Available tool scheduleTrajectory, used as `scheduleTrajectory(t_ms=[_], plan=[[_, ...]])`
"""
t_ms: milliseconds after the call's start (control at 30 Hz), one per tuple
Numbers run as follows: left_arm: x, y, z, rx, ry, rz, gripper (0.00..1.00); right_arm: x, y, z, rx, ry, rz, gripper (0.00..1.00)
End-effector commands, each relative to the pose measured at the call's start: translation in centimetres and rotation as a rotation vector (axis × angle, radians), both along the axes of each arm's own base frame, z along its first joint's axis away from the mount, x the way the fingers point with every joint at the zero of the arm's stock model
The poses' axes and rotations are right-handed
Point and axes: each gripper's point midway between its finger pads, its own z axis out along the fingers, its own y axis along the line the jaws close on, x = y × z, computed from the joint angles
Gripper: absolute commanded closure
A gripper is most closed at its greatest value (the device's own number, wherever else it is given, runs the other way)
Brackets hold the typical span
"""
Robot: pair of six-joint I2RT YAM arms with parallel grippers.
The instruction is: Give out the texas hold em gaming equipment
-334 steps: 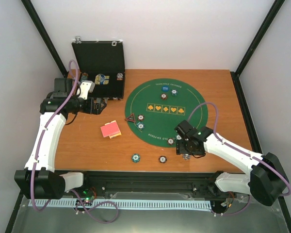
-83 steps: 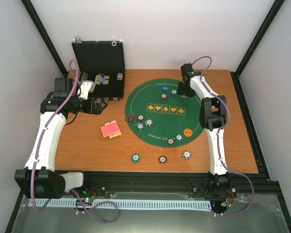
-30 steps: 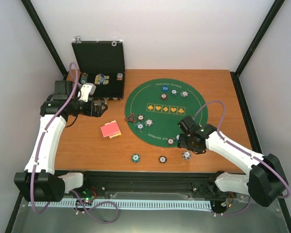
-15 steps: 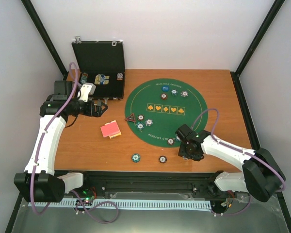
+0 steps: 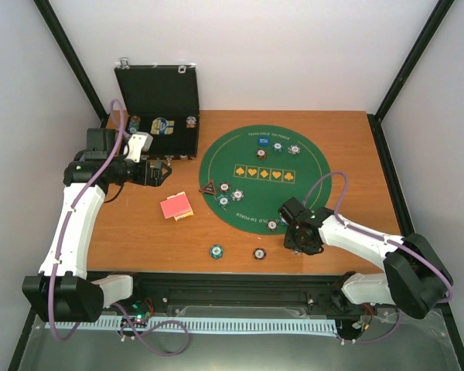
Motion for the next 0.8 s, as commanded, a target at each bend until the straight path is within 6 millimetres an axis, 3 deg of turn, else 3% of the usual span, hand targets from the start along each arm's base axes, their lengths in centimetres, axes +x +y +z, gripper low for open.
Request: scheduleTrajectory(t_ms=[0,367,567,767], plan=[[0.0,0.2,1.3,0.008,-0.036,0.001,0.0,-0.3,-0.2,-0.4,-0.013,0.001,0.002,0.56],[0.0,0.3,1.3,0.019,-0.039,-0.002,0.0,-0.3,-0.1,0.3,0.002,-0.008,0.006,0.71],[-0.1,0.3,1.4,0.022,-0.045,-0.002,0.0,0.8,0.3,2.8,-0.003,-0.051,0.024,0.76],[0.0,0.4,1.5,0.022,-0.043,0.001,0.0,3.3,0.5,6.1,-0.005,-0.114,0.043,0.76]])
